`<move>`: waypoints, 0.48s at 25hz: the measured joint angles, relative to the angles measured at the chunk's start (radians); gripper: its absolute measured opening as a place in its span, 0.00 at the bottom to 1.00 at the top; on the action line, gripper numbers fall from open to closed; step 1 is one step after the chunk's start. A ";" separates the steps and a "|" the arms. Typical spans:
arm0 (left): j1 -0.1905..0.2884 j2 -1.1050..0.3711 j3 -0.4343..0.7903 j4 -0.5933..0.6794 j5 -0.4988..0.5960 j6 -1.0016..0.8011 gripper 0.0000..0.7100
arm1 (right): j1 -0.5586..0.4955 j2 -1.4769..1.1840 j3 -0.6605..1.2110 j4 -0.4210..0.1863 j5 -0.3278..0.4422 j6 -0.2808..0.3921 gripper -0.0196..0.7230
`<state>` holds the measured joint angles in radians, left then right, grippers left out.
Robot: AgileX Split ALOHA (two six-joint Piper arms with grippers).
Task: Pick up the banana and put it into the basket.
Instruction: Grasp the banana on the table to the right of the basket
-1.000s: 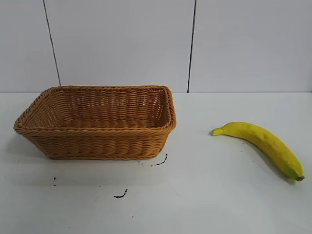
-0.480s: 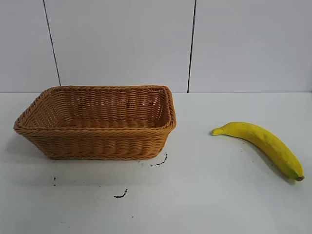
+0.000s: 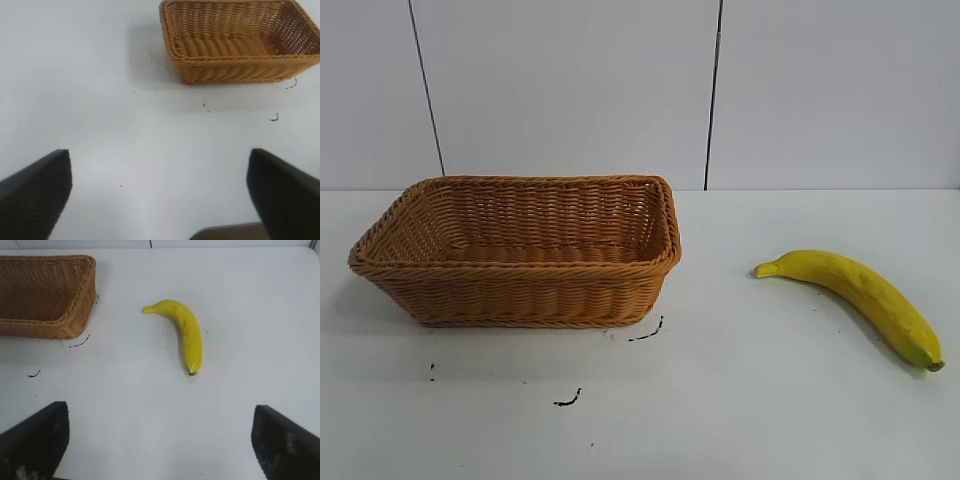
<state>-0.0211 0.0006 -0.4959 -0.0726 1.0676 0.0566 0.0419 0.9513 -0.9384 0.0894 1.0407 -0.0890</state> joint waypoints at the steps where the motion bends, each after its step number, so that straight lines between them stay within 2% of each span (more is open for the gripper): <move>1: 0.000 0.000 0.000 0.000 0.000 0.000 0.97 | 0.000 0.061 -0.026 0.000 0.000 -0.023 0.96; 12: 0.000 0.000 0.000 0.000 0.000 0.000 0.97 | 0.000 0.569 -0.257 0.000 -0.010 -0.265 0.96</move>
<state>-0.0211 0.0006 -0.4959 -0.0726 1.0676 0.0566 0.0419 1.5206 -1.1959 0.0894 1.0311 -0.3541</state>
